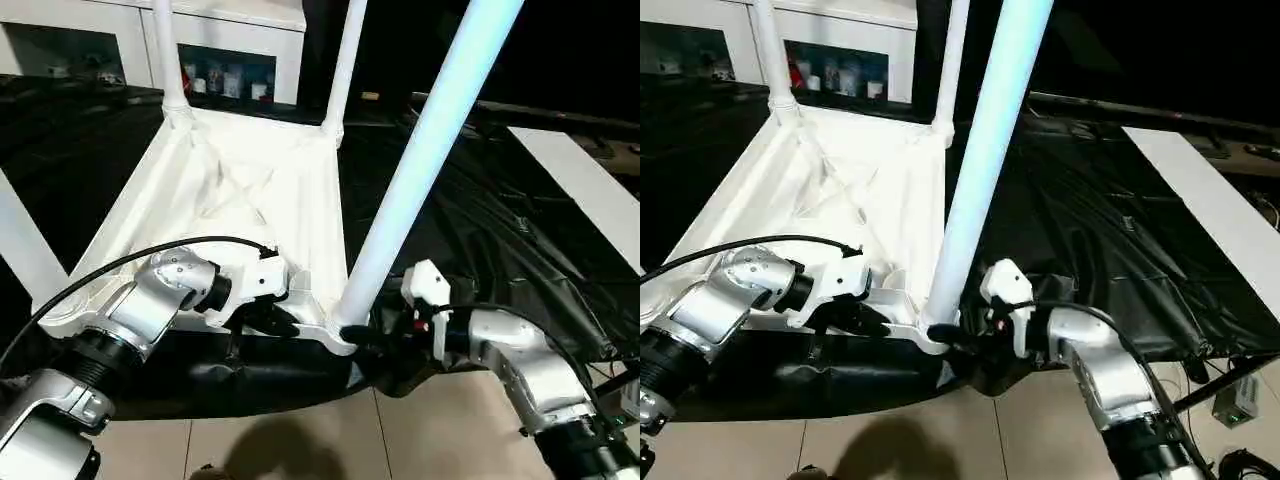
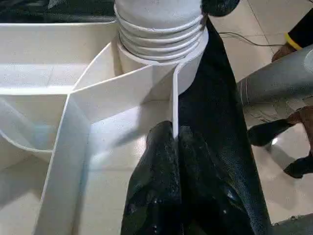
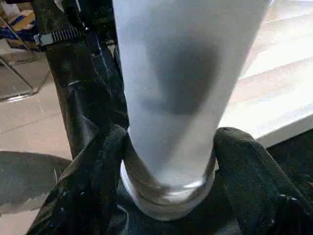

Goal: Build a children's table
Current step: Rotate leg to tighten

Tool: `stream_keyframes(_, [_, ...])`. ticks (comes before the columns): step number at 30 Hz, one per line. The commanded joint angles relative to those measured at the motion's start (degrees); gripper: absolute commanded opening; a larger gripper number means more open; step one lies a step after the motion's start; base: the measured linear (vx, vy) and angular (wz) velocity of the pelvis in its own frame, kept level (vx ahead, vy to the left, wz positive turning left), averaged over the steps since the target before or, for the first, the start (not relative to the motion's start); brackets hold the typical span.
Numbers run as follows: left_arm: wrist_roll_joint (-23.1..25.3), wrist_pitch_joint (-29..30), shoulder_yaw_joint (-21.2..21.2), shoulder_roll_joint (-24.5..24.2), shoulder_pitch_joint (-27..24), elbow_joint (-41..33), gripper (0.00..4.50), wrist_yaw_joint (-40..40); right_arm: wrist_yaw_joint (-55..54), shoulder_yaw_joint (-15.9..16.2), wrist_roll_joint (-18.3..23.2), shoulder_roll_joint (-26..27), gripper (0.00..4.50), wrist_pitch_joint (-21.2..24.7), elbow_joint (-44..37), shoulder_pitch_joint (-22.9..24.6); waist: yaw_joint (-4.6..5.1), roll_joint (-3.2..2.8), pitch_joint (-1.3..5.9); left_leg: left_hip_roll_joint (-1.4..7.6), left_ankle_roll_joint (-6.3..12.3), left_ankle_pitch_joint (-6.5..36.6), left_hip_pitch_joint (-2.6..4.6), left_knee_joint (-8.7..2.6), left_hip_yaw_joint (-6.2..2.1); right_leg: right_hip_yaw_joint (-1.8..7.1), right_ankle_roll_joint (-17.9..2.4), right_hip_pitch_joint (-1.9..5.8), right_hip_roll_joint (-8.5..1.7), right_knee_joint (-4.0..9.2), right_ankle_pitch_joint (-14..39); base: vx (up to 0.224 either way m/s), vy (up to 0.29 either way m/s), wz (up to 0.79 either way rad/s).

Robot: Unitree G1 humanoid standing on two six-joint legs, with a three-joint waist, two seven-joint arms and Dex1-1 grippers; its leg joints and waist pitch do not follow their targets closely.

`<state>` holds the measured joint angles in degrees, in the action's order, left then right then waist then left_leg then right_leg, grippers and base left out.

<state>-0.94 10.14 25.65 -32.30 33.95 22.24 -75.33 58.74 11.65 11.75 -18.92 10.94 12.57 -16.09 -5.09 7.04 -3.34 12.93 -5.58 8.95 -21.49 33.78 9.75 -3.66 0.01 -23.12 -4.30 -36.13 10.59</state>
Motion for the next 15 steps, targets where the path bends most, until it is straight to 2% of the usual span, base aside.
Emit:
stream_keyframes(1, [0.87,0.14,0.47,0.35,-0.7,0.04,0.0,0.2,-0.77,-0.27,-0.5,-0.2,2.78,-0.21,1.04,-1.19,-0.01,-1.27,3.32,0.69,-2.75,20.51,1.12,-4.51,-0.14,2.34,-8.1,1.73,-3.59,5.31,22.06,0.0,0.0,0.0])
stream_keyframes(2, [0.87,0.14,0.47,0.35,-0.7,0.04,0.0,0.2,-0.77,-0.27,-0.5,-0.2,2.63,-0.21,1.04,-1.19,0.03,-1.28,3.28,0.69,-2.82,20.84,1.11,-4.53,-0.18,2.32,-7.88,1.75,-3.57,5.38,22.71,0.0,0.0,0.0])
stream_keyframes(6, [0.96,0.07,0.48,0.4,-0.63,0.23,0.0,0.21,-0.63,-0.14,-0.45,-0.12,2.5,-0.31,1.49,-1.36,0.0,-1.21,3.3,0.67,-2.75,21.2,1.15,-4.49,-0.23,2.31,-7.41,1.66,-3.65,5.55,24.04,0.0,0.0,0.0])
stream_keyframes(13, [1.72,-0.15,0.39,0.43,-1.18,0.36,0.0,1.11,-0.27,0.35,-0.53,-0.11,2.48,-0.74,2.82,-1.08,0.05,-1.27,3.22,0.67,-2.74,22.13,1.28,-4.54,-0.24,2.29,-7.48,1.55,-3.59,5.65,24.46,0.0,0.0,0.0])
stream_keyframes(15, [2.77,0.29,-0.08,1.68,-0.96,1.11,0.0,4.71,-3.22,-0.99,-0.93,0.96,2.48,-0.99,4.66,-1.08,0.15,-1.32,3.16,0.71,-2.93,22.98,1.34,-4.54,-0.28,2.27,-7.31,1.39,-3.65,5.78,25.58,0.0,0.0,0.0])
